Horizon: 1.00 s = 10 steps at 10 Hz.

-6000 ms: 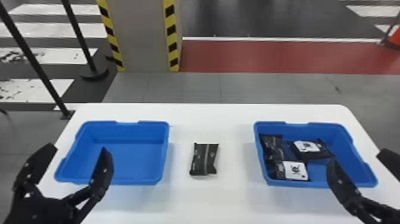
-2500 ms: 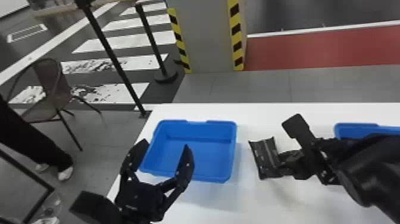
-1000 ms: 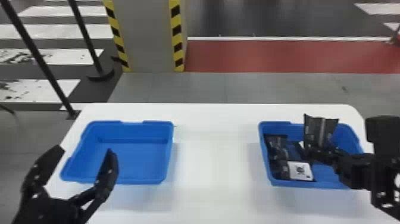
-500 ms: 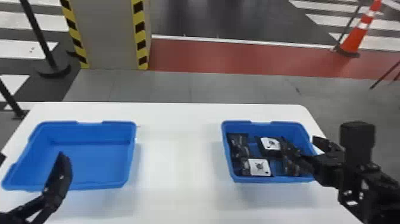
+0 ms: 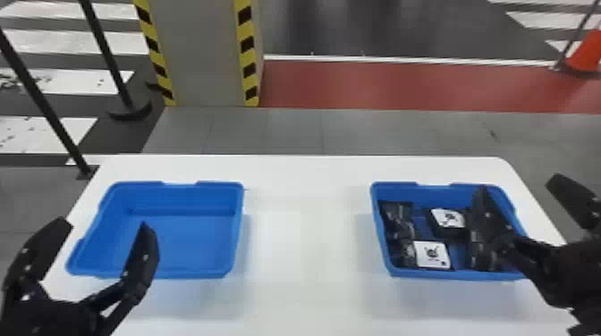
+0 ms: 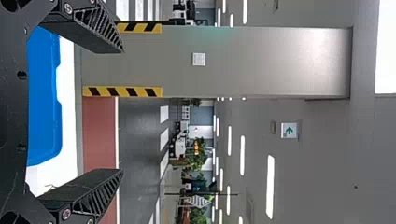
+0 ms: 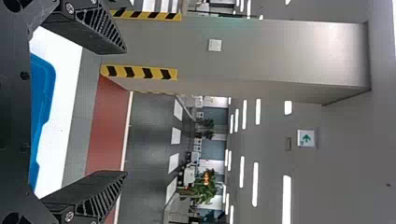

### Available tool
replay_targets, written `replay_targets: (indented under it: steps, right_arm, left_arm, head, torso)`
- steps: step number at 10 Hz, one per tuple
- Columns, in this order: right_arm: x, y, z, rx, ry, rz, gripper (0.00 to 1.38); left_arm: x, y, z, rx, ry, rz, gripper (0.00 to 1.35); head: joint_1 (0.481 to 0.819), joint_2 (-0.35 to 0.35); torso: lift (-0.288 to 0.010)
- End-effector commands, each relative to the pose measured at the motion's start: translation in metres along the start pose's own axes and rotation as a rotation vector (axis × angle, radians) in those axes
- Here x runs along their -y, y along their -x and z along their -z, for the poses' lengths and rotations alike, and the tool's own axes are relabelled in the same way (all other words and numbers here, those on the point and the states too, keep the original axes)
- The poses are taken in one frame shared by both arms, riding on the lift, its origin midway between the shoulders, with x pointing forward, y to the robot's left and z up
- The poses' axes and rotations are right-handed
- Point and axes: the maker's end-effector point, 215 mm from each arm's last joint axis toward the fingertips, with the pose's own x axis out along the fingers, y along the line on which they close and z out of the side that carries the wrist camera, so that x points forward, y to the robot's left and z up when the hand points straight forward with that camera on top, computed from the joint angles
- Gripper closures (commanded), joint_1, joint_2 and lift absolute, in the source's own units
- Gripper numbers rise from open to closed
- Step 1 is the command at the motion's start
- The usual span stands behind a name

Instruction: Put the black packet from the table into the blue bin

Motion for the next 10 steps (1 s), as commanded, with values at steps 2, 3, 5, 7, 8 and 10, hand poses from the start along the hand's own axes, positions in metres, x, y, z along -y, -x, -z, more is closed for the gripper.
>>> replay_targets:
  steps: [2, 3, 5, 7, 8, 10]
  right_arm:
    - [-0.021, 0.043, 0.001, -0.043, -0.030, -0.022, 0.10]
    - [-0.025, 0.057, 0.003, -0.064, -0.063, -0.021, 0.10]
    - [-0.030, 0.070, 0.005, -0.090, -0.073, -0.028, 0.10]
    - [-0.032, 0.071, 0.004, -0.091, -0.077, -0.031, 0.10]
    - [-0.035, 0.070, 0.001, -0.084, -0.077, -0.038, 0.10]
    - [-0.034, 0.068, 0.004, -0.086, -0.079, -0.040, 0.10]
  left_arm:
    - [0.000, -0.001, 0.001, -0.005, 0.003, 0.002, 0.11]
    - [0.000, -0.001, 0.002, -0.007, 0.001, 0.001, 0.11]
    - [0.000, -0.001, 0.001, -0.005, -0.002, 0.000, 0.11]
    - [0.001, -0.001, 0.002, -0.008, -0.002, 0.002, 0.11]
    - [0.001, -0.001, 0.002, -0.005, -0.002, 0.002, 0.11]
    - [0.001, -0.001, 0.002, -0.008, -0.003, 0.003, 0.11]
  head:
    - [0.695, -0.002]
    - [0.695, 0.005]
    - [0.695, 0.021]
    - [0.695, 0.025]
    - [0.695, 0.027]
    - [0.695, 0.032]
  torso:
    - [-0.110]
    - [-0.110]
    - [-0.110]
    - [-0.110]
    - [-0.110]
    - [-0.110]
